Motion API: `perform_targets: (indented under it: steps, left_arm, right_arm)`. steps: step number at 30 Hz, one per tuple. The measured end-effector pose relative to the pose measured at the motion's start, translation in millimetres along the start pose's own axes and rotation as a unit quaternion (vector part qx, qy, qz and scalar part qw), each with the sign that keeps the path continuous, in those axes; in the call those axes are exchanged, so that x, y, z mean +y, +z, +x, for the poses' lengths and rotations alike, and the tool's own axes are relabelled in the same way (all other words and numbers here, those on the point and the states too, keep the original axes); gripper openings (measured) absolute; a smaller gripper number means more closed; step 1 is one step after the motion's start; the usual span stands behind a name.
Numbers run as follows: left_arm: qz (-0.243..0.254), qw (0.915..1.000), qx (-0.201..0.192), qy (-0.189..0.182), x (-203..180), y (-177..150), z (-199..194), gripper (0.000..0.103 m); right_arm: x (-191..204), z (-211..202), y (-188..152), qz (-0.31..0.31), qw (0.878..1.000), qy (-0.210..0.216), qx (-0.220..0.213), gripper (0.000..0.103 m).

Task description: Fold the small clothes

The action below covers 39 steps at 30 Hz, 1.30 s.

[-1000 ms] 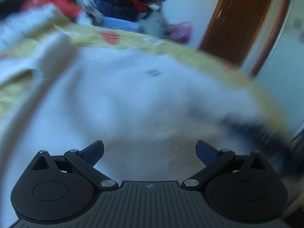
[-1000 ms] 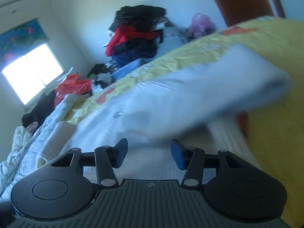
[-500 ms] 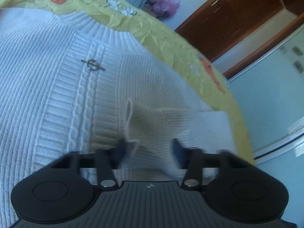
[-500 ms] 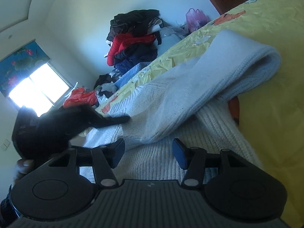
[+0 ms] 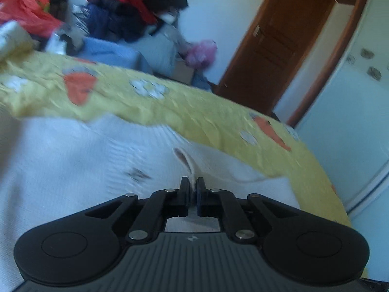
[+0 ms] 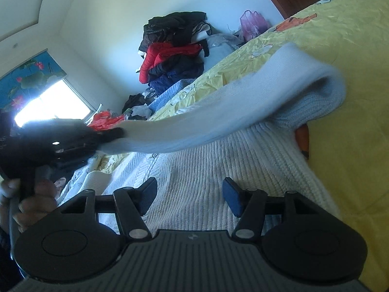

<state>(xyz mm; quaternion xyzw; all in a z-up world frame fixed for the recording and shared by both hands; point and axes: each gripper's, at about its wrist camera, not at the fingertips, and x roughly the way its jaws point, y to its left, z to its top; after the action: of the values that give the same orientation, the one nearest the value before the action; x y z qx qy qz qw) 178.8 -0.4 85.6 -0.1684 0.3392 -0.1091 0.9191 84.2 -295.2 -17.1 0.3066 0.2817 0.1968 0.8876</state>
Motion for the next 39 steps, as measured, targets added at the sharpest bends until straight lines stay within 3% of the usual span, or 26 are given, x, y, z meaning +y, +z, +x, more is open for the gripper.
perform_targets:
  steps: [8,16,24,31,33,35,36,38,39]
  left_arm:
    - [-0.036,0.9974,0.006,0.062,68,-8,-15,0.005]
    - [-0.061,0.9937,-0.003,0.094,108,-22,-30,0.005]
    - [-0.04,0.9886,0.032,0.141,122,-39,-16,0.005]
    - [-0.009,0.9868,0.023,0.16,114,-43,-22,0.007]
    - [-0.005,0.9809,-0.004,0.194,107,-40,-37,0.009]
    - [0.006,0.9684,-0.07,0.239,93,-39,-58,0.01]
    - [0.007,0.9646,-0.104,0.242,85,-39,-67,0.011]
    - [0.013,0.9715,-0.119,0.204,72,-37,-67,0.023]
    - [0.023,0.9774,-0.105,0.182,65,-37,-59,0.038]
  right_arm:
    - [5,2,-1,-0.005,1.0,-0.004,0.001,0.065]
    - [5,4,0,-0.009,1.0,-0.004,0.003,0.067]
    - [5,5,0,-0.01,1.0,-0.003,0.003,0.068]
    - [4,5,0,-0.009,1.0,-0.002,0.003,0.068]
    - [4,5,1,-0.009,1.0,-0.002,0.003,0.069]
    - [4,5,1,-0.009,1.0,-0.002,0.003,0.069]
    - [4,5,1,-0.01,1.0,-0.002,0.003,0.069]
    - [5,6,1,-0.014,1.0,-0.002,0.005,0.07]
    - [7,6,1,-0.017,1.0,-0.006,0.006,0.07]
